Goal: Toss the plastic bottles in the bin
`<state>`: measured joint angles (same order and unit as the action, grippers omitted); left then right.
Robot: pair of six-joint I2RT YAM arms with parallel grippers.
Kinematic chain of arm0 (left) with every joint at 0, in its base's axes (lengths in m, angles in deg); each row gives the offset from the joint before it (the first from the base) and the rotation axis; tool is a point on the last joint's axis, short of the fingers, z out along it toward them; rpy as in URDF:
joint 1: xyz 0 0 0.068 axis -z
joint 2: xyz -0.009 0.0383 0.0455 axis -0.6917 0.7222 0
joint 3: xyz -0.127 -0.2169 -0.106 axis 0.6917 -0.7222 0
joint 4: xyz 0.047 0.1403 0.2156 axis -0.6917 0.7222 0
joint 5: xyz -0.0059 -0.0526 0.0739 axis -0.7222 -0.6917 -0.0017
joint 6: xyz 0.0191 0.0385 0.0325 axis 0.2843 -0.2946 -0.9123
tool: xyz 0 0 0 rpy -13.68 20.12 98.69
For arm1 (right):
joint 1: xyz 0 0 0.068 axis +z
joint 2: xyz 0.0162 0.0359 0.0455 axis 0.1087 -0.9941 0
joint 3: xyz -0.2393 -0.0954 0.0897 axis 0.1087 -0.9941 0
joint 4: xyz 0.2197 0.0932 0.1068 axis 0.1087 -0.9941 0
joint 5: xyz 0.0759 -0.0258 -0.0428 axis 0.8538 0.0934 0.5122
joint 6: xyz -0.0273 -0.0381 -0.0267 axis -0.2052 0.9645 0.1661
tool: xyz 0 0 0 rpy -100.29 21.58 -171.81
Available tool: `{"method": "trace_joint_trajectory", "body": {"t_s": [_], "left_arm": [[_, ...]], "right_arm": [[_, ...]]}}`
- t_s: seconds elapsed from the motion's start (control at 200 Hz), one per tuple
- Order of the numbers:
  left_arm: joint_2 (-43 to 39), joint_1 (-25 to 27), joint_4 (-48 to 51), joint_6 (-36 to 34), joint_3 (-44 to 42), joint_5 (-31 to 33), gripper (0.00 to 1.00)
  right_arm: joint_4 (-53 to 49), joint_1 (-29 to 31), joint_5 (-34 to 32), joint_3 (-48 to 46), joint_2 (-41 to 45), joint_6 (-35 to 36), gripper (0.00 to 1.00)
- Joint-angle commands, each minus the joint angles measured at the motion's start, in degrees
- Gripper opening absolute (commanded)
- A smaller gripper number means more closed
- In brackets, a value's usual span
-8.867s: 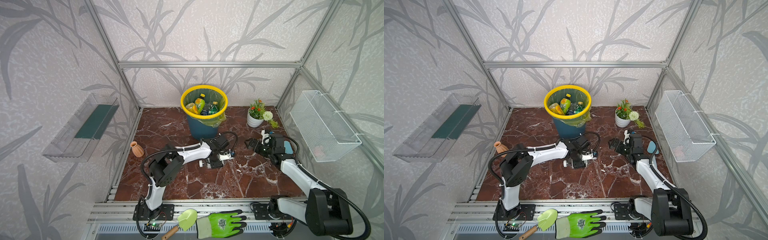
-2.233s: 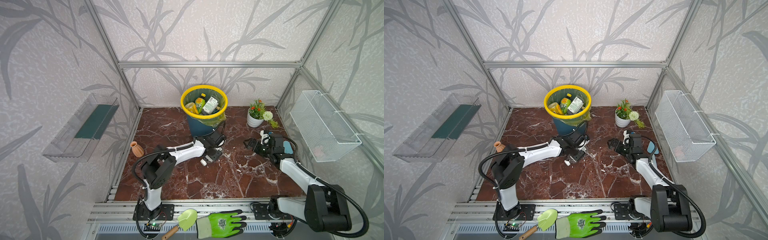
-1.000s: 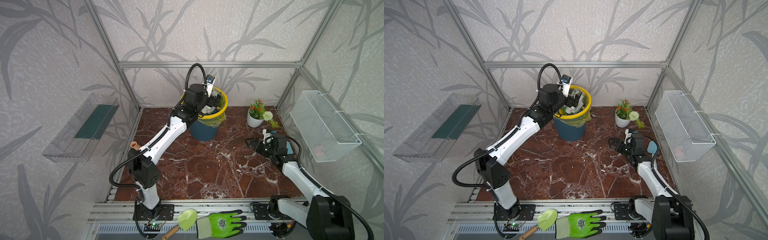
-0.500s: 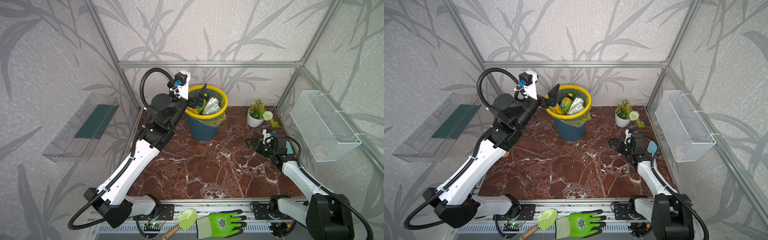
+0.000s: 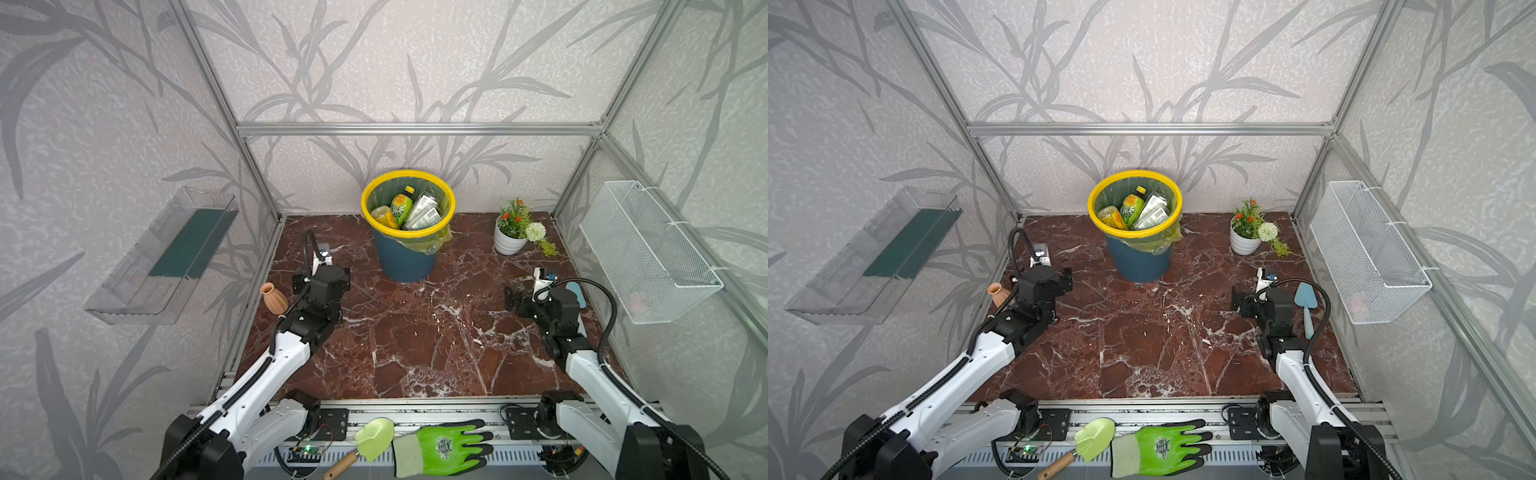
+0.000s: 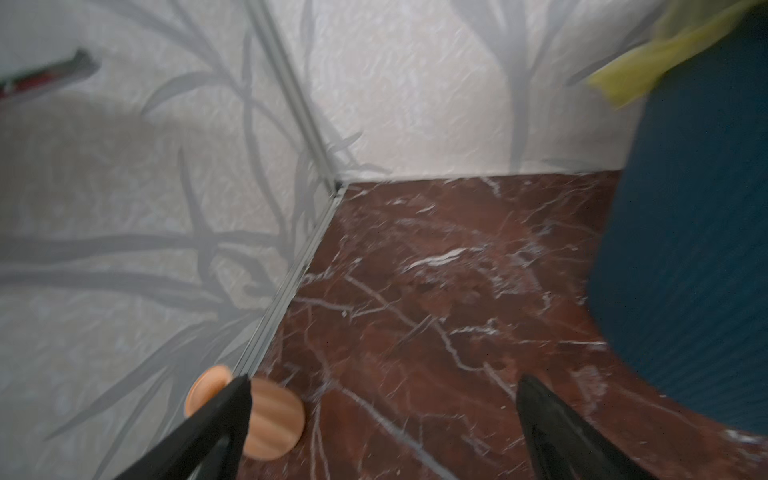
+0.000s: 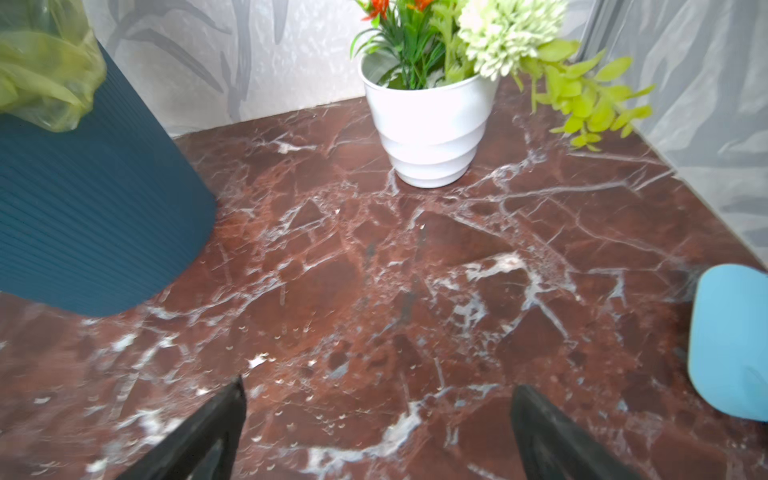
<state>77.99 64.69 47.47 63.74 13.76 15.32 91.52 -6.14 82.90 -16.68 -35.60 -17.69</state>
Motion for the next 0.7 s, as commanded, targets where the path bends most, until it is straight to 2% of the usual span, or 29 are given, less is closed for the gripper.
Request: {"method": "trace_joint_trajectory", "body": {"t_s": [0.0,0.11,0.22,0.305,0.41,0.51,0.605,0.695], "left_arm": [[-2.9,-1.7,-4.0,7.7,-7.0,5.8,0.99],[-2.9,-3.4,-8.7,10.7,-11.7,6.9,0.99],[-0.4,-4.8,-8.7,10.6,-10.4,6.6,0.99],[2.3,-5.3,-9.5,10.0,-9.7,7.0,0.99],[4.4,-5.8,-12.6,8.7,-10.2,6.8,0.99],[5.6,-6.5,-16.6,7.5,-11.5,6.6,0.99],[6.2,-7.9,-21.3,7.3,-13.4,5.2,0.99],[6.9,-9.3,-27.2,6.8,-15.8,2.2,0.99]], "right_arm": [[24.5,-0.1,-2.9,-5.3,-3.8,3.7,0.99],[28.7,0.0,1.0,-4.0,-10.8,6.6,0.99],[37.6,1.0,3.4,-2.9,-19.4,8.1,0.99],[42.9,3.4,1.2,-2.2,-24.9,12.1,0.99],[46.1,4.1,1.5,-1.1,-31.0,13.3,0.99],[54.7,4.6,0.9,-1.5,-38.0,13.6,0.99],[48.6,4.6,-2.0,-0.7,-35.2,12.9,0.99],[45.7,4.6,-1.3,1.7,-36.1,12.9,0.99]]}}
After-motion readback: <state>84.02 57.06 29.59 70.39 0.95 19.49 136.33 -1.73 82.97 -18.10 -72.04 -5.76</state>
